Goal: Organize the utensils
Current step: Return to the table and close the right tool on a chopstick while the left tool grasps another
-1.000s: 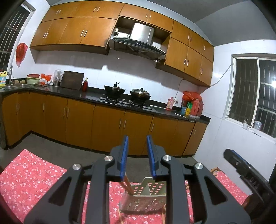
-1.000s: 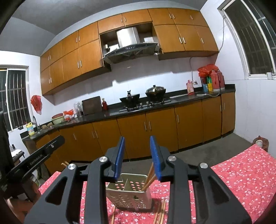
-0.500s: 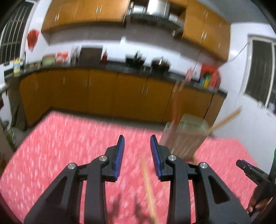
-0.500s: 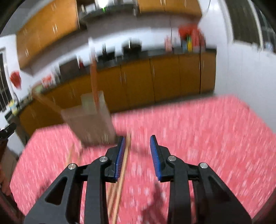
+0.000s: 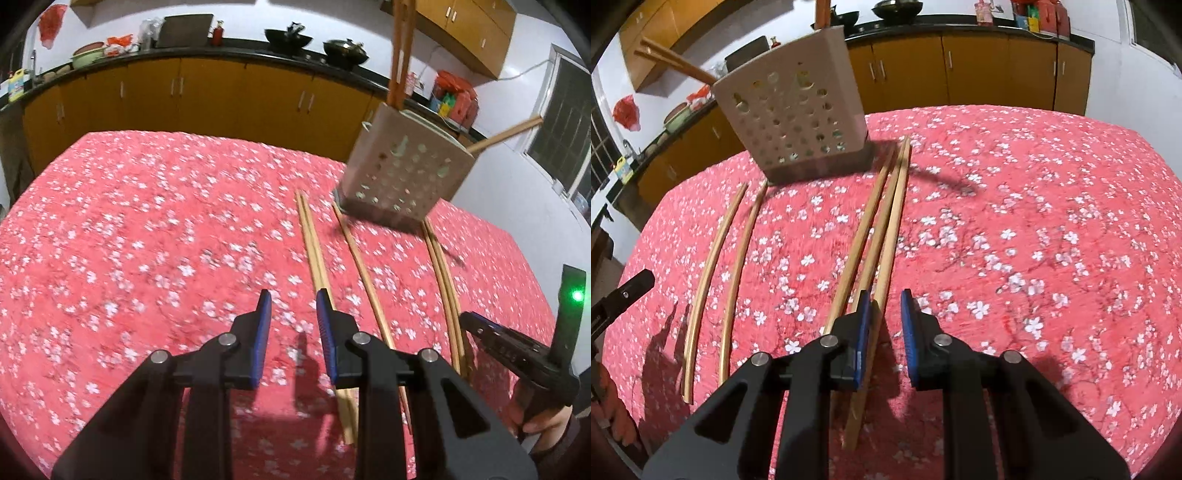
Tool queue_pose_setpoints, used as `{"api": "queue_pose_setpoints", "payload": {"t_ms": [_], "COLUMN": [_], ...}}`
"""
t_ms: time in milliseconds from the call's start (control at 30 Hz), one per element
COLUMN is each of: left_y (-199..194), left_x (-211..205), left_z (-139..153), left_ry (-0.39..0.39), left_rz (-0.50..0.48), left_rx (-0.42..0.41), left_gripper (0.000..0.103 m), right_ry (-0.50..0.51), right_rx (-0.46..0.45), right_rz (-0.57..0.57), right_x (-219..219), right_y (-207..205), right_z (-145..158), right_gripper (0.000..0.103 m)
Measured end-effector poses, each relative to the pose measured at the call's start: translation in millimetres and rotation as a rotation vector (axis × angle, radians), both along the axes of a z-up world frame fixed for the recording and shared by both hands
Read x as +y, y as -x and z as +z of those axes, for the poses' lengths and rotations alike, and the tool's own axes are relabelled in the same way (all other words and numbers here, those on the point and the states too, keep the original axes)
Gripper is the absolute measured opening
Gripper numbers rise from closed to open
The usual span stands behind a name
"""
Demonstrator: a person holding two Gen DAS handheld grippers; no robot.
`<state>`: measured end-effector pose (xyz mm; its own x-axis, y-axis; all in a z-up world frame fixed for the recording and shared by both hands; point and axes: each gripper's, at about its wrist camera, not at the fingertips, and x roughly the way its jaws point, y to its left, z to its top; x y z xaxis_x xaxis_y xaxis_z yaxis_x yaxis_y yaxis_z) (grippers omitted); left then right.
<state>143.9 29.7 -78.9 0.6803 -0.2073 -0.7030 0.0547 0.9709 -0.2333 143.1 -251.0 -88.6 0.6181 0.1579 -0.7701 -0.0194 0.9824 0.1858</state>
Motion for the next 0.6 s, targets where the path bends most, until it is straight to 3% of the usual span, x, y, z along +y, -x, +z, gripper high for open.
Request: {"api": "queue_pose_setpoints", "payload": {"t_ms": [67,300,600], "left_y": [-1.8,-4.2,-4.3], "left_x": [-6.0,-18.1,-29.2], "left_z": [-3.7,-18.5,-28.9], "left_ry": [0.011,0.019,-0.027], "left_rz": [-0.023,-0.077,-0.103], "left_rx": [0.019,0.072,0.108], "left_gripper": [0.026,0.018,0.014], "right_ry": [0.039,0.040,0.054], "right_rx": [-0.006,0.000,-0.009], "right_rz": [-0.005,-0.161,-0.150], "right_x": [1.0,-32.3,-36.4], "right_y": [1.4,-4.9,-2.5], "right_z": [-0.6,1.3,2.2], "right_gripper": [0.009,0.007,0.007]}}
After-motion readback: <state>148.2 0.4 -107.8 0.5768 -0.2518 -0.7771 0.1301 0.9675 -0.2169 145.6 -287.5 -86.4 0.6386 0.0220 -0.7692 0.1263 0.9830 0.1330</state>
